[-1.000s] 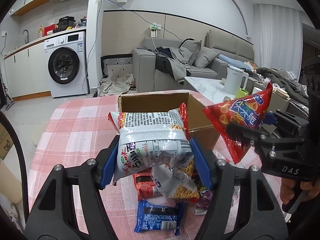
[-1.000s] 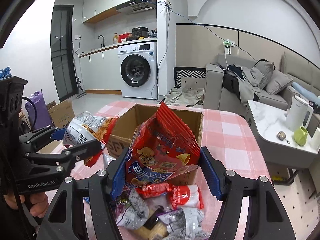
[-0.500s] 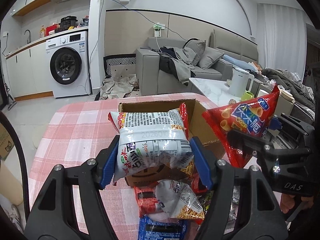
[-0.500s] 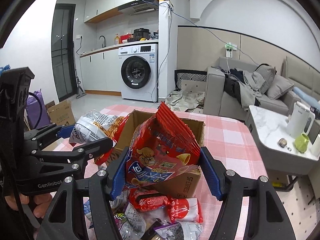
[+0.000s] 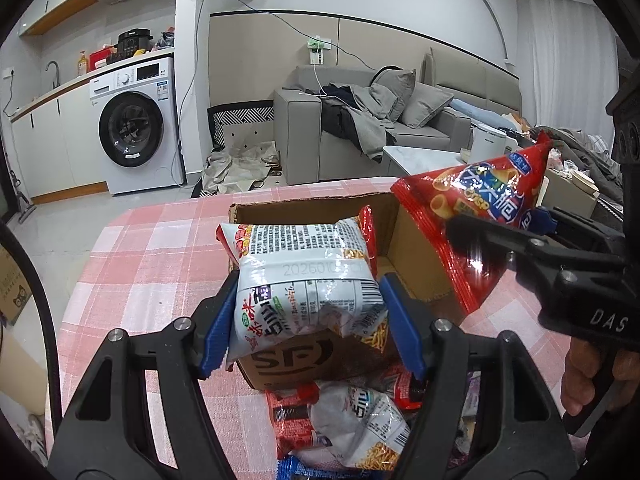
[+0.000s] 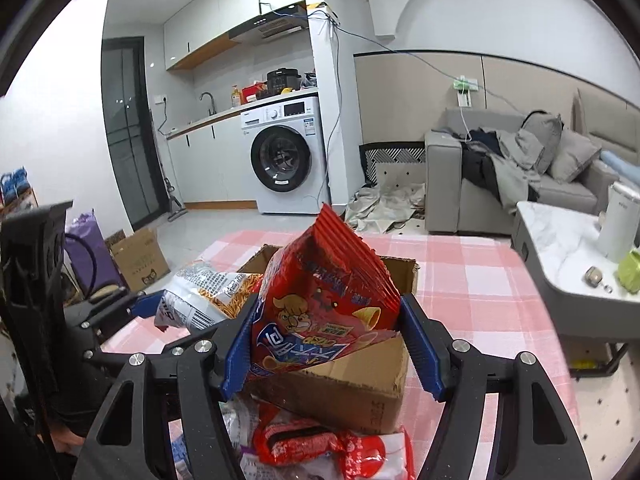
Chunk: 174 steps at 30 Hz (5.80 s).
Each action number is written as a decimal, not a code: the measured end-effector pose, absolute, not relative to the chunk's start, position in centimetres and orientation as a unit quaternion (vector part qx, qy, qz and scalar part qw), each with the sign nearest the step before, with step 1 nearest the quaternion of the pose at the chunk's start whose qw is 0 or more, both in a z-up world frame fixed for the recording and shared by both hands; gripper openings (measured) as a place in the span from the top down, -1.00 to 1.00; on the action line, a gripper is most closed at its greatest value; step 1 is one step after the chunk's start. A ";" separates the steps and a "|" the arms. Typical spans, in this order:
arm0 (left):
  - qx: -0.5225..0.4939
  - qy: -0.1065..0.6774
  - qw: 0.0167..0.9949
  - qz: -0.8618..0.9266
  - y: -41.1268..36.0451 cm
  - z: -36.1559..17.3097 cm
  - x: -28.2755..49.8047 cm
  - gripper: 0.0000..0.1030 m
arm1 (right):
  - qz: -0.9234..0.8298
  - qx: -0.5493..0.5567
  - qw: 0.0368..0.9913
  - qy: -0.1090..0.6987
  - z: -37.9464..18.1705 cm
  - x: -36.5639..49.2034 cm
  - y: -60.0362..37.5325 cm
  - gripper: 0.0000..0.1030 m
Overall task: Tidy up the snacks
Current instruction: 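Carry both bags over the cardboard box and open both tools to drop them, then withdraw both tools from the box back toward the snack pile, then grasp the white printed bag with the right tool while the left tool grasps the blue biscuit pack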
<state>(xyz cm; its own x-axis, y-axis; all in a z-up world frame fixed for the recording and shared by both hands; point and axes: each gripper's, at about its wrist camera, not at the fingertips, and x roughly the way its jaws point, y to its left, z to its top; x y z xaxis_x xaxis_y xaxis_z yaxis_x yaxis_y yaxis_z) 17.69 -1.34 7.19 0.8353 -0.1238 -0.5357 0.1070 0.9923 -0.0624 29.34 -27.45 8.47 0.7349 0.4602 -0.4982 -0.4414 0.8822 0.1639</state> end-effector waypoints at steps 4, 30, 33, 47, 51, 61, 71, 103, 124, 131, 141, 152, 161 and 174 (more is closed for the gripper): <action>-0.018 0.287 0.956 -0.055 -1.0 6.6 19.1 -0.28 | 0.237 0.023 0.929 0.282 8.1 30.5 -27.5 -0.33; -0.025 0.300 0.952 -0.047 0.1 5.9 19.8 -0.68 | 0.221 0.045 0.927 0.300 6.9 29.2 -30.1 -0.99; -0.026 0.292 0.955 -0.042 0.4 5.9 18.6 -0.94 | 0.220 0.049 0.925 0.305 6.7 28.3 -30.8 -0.99; -0.036 0.290 0.956 -0.042 1.8 5.1 11.6 -0.99 | 0.216 0.026 0.915 0.340 4.9 24.4 -31.7 -0.99; -0.033 0.294 0.954 -0.043 1.9 4.9 10.4 -0.99 | 0.215 0.015 0.913 0.347 4.5 23.5 -31.8 -0.99; -0.024 0.301 0.952 -0.042 1.5 4.1 7.8 -0.99 | 0.208 0.001 0.907 0.366 3.4 22.2 -32.4 -0.99; -0.021 0.303 0.952 -0.042 1.0 3.5 6.7 -0.99 | 0.207 0.014 0.905 0.371 1.9 21.1 -33.4 -0.99; -0.014 0.325 0.945 -0.036 0.9 -1.5 5.7 -0.99 | 0.232 0.022 0.884 0.405 -2.3 19.8 -33.0 -0.99; -0.009 0.332 0.942 -0.037 0.7 -2.2 5.9 -0.99 | 0.237 0.017 0.869 0.434 -4.7 20.9 -32.7 -0.55; -0.009 0.334 0.942 -0.037 0.7 -2.4 5.9 -0.99 | 0.249 0.025 0.869 0.428 -4.5 20.8 -33.1 0.00; -0.004 0.348 0.936 -0.056 0.6 -2.8 6.1 -0.99 | 0.258 0.034 0.877 0.405 -3.7 20.0 -33.2 0.08; -0.005 0.391 0.917 -0.082 -0.4 -4.1 7.2 -0.99 | 0.261 0.047 0.878 0.397 -3.3 19.8 -33.4 0.08; -0.002 0.427 0.899 -0.100 -1.3 -5.8 8.0 -0.55 | 0.261 0.045 0.879 0.397 -3.1 19.7 -33.4 0.08; -0.008 0.420 0.900 -0.115 -0.8 -6.4 7.5 0.16 | 0.260 0.044 0.882 0.391 -2.8 19.7 -33.5 0.09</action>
